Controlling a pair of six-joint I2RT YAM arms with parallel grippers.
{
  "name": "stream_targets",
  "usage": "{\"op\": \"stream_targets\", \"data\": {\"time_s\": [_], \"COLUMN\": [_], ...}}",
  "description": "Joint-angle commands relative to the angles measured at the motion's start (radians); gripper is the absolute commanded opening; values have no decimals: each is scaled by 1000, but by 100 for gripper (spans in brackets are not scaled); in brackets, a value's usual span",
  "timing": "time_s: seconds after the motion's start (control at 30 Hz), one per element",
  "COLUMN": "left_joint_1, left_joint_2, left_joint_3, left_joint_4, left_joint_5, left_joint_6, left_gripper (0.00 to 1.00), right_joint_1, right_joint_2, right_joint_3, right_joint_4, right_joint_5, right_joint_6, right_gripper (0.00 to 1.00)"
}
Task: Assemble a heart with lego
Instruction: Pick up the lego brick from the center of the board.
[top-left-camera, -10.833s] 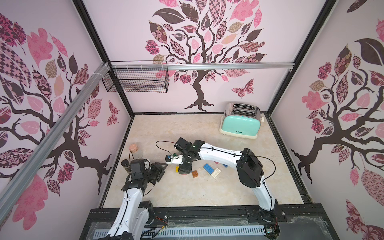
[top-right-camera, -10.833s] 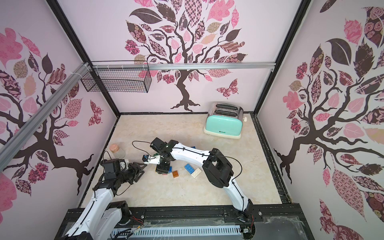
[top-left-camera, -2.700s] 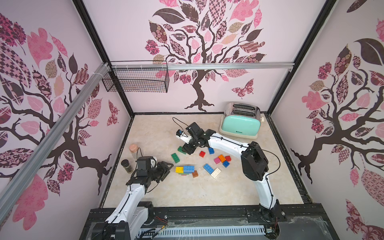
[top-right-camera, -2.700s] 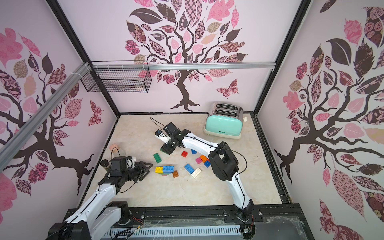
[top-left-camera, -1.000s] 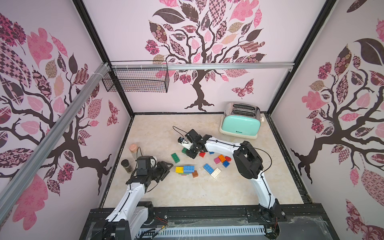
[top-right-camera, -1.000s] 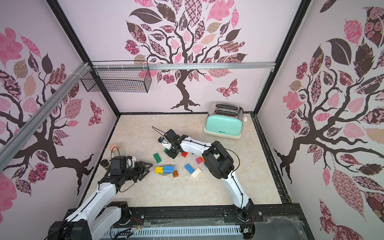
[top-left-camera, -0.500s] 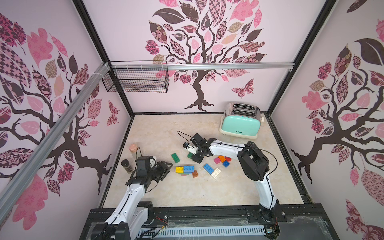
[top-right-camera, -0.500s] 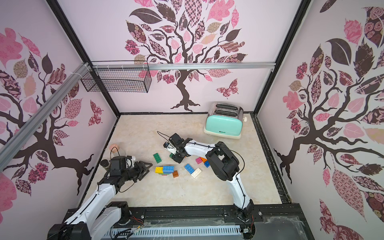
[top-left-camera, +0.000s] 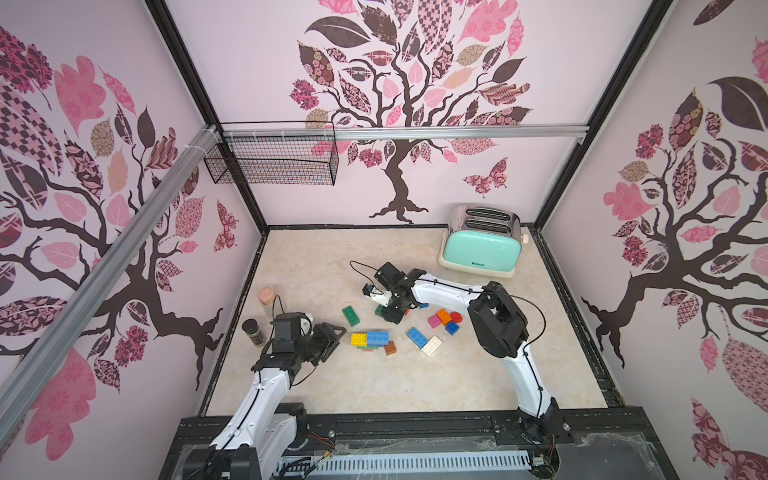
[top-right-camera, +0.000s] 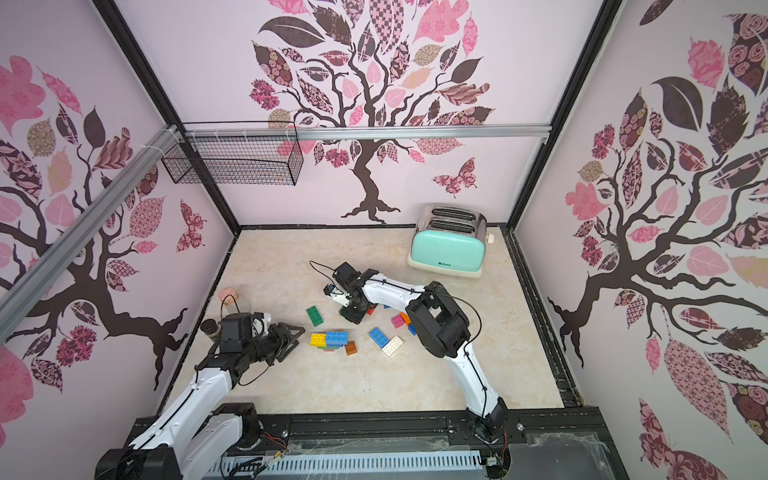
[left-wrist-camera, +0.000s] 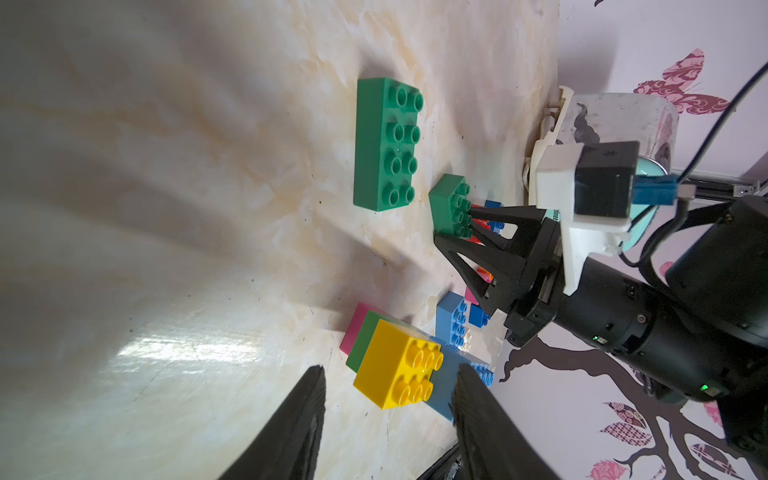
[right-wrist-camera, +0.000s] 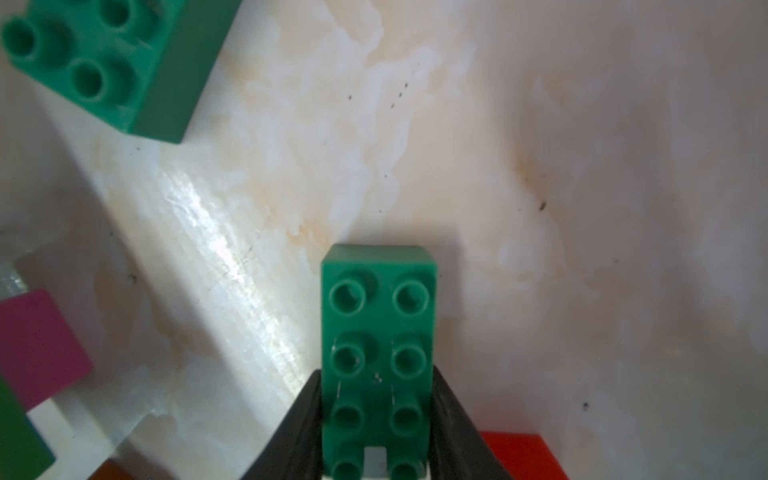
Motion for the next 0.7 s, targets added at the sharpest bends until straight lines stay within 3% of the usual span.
{"op": "stream_targets", "data": {"time_s": [0.0, 0.43, 0.67], "left_joint_1": [4, 5, 5], "left_joint_2": [0, -7, -3], "left_joint_3": [-8, -15, -15], "left_joint_4": [18, 15, 16], "left_joint_5": [-4, -7, -9], "left_joint_6": [1, -2, -2], "left_gripper": [53, 53, 53], "right_joint_1": [1, 0, 0], "right_joint_2": [8, 12, 20], "right_joint_3": [48, 75, 72], "right_joint_4": [-61, -75, -73], "right_joint_5": [-1, 4, -5], "right_joint_6": [-9, -14, -17], "right_gripper": [40, 41, 36]}}
